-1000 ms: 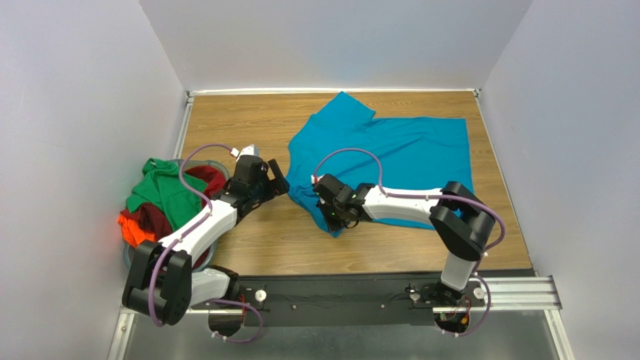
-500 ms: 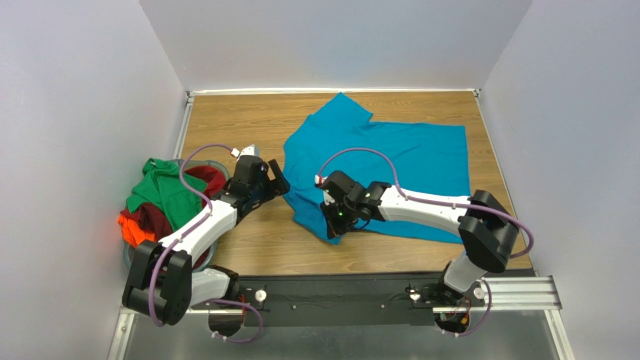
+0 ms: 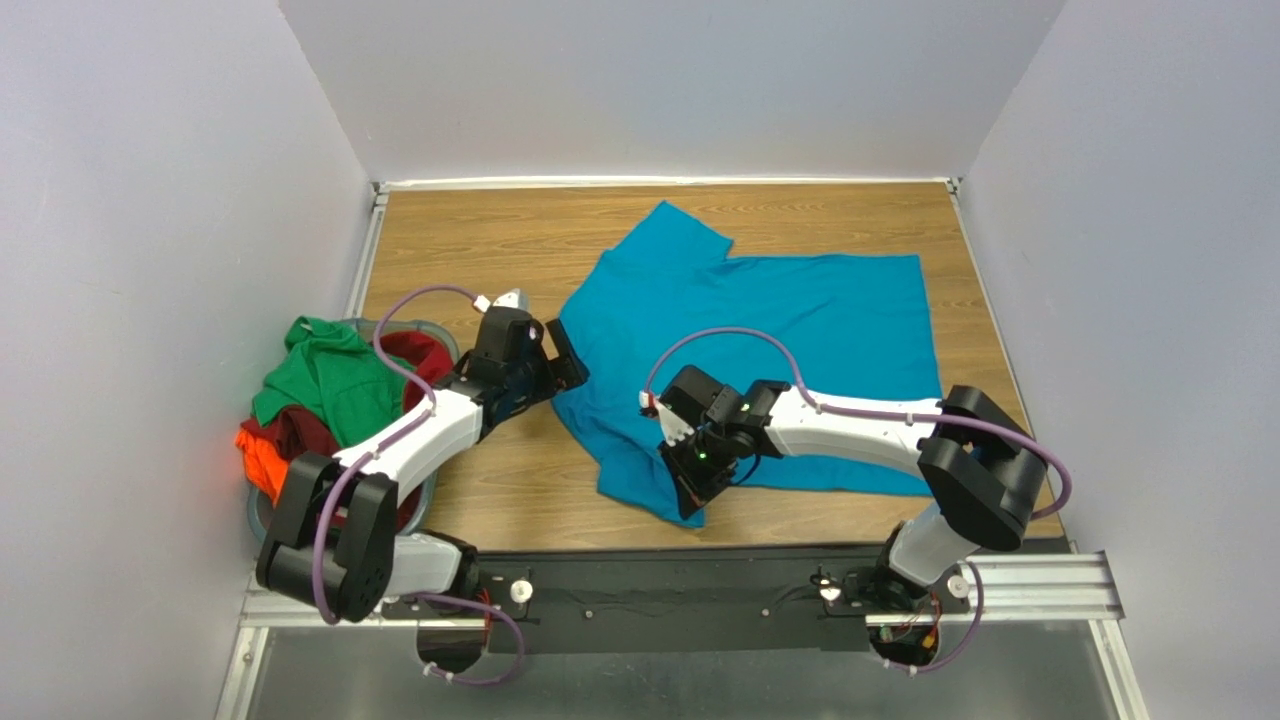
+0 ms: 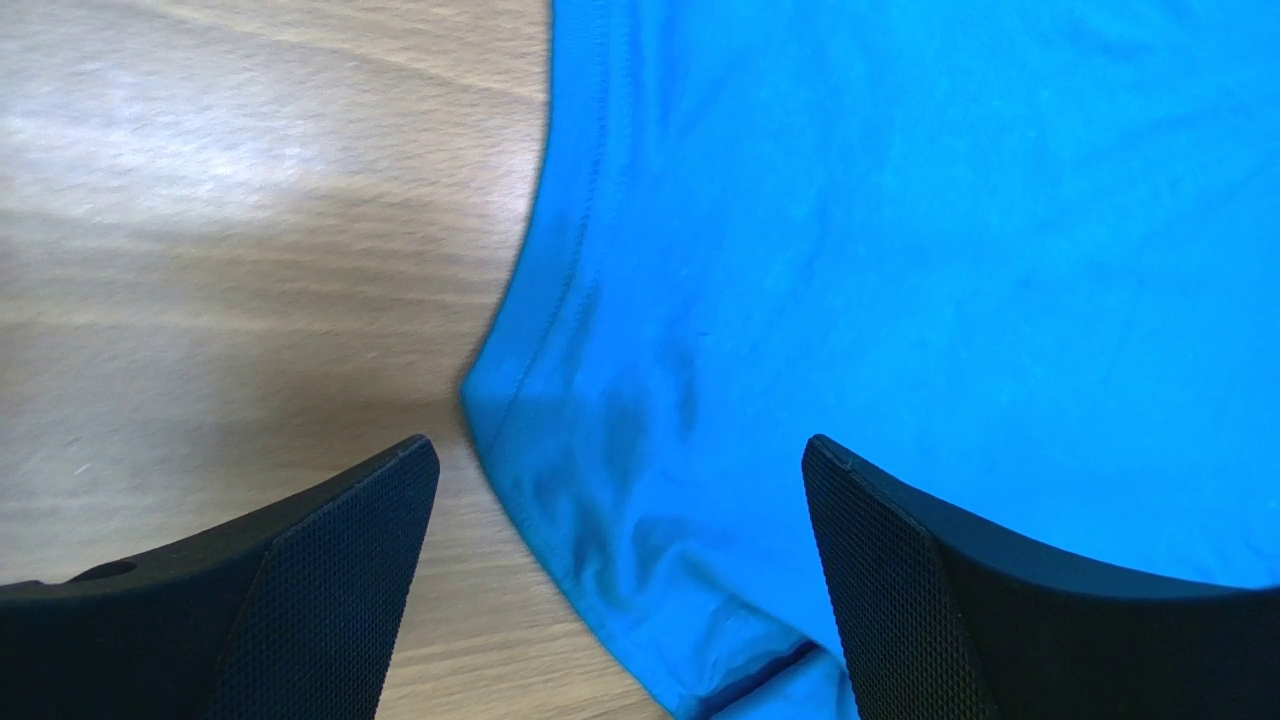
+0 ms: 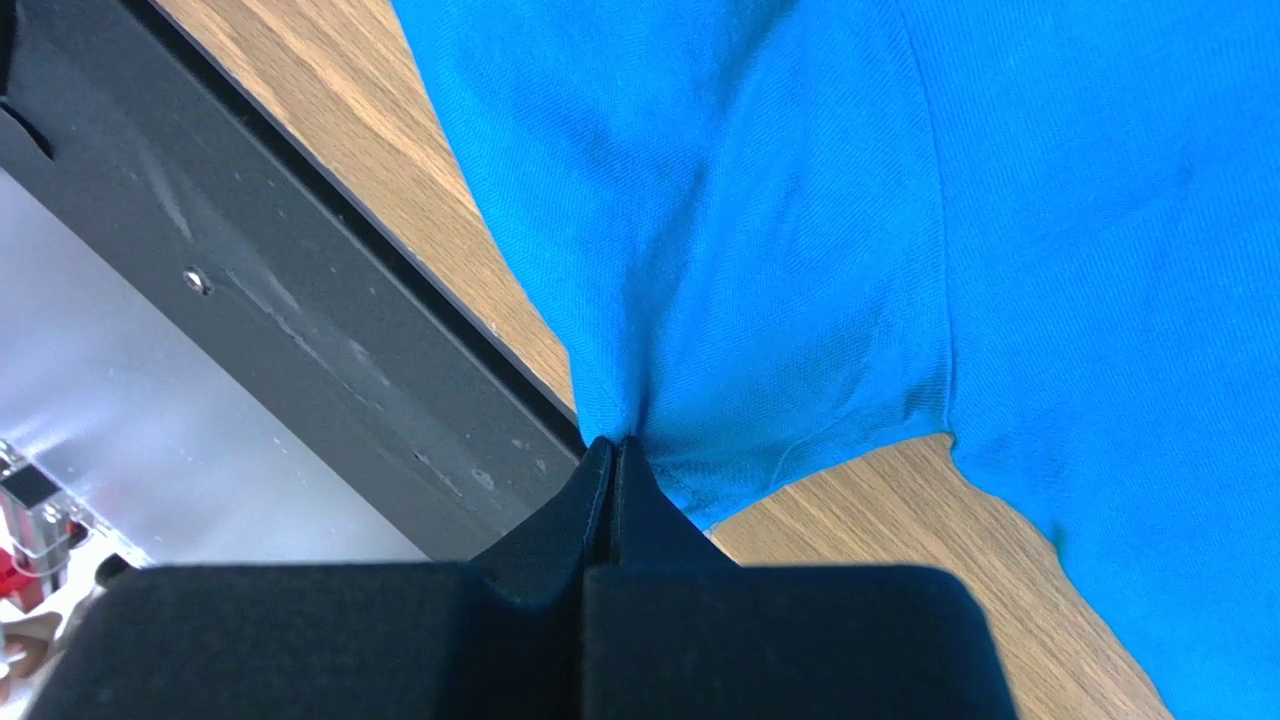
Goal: Fold and stack the t-shirts
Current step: Flatten the tshirt out
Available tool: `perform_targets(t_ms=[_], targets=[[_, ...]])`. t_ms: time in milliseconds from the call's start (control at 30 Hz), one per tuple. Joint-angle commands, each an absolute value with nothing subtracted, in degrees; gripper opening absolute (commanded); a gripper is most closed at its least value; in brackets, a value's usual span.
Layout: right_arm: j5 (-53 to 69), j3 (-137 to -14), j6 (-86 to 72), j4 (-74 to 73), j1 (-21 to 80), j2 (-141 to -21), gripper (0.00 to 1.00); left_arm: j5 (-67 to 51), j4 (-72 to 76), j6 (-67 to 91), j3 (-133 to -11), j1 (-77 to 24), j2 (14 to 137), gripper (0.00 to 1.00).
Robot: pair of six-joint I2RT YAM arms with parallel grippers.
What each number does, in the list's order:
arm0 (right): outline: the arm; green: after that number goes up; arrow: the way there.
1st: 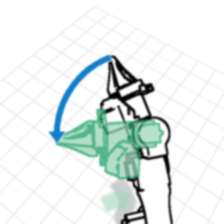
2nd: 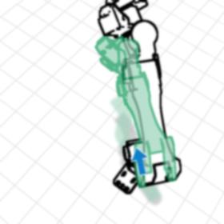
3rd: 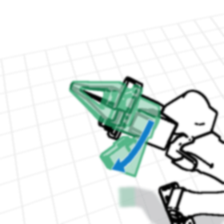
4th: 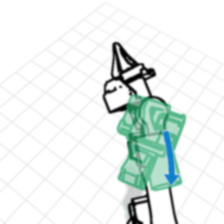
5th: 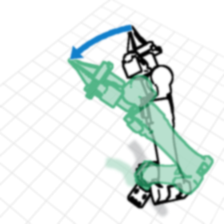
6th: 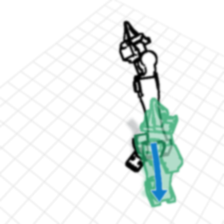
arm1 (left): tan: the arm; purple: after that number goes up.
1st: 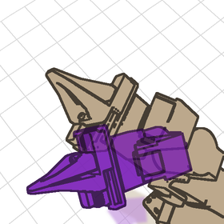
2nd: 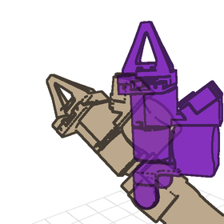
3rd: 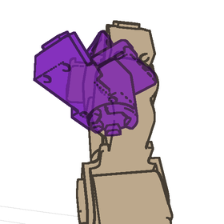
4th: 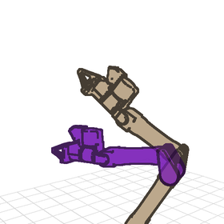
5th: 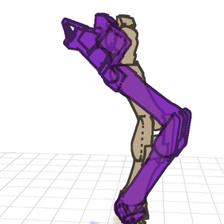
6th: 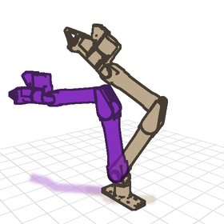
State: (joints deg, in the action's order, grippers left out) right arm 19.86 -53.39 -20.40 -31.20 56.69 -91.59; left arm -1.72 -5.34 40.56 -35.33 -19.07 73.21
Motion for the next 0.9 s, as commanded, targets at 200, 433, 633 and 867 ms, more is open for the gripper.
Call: perform_targets(t_ms=[200,433,633,867], targets=[[19.07,-54.49,-20.13,-32.08,57.22,-92.29,0.01,-8.7,2.11,38.94,-47.1,-21.96,81.02,0.98],[20.56,-53.79,-20.21,-31.82,57.13,-91.32,0.01,-12.12,3.34,35.6,-59.3,-24.52,94.9,0.98],[22.23,-52.91,-20.74,-31.38,57.22,-90.27,0.01,-11.87,0.44,34.63,-65.91,-24.61,105.81,0.98],[27.24,-49.31,-21.8,-30.85,57.83,-88.16,0.01,-9.32,-4.21,33.93,-71.01,-24.61,112.58,0.98]])
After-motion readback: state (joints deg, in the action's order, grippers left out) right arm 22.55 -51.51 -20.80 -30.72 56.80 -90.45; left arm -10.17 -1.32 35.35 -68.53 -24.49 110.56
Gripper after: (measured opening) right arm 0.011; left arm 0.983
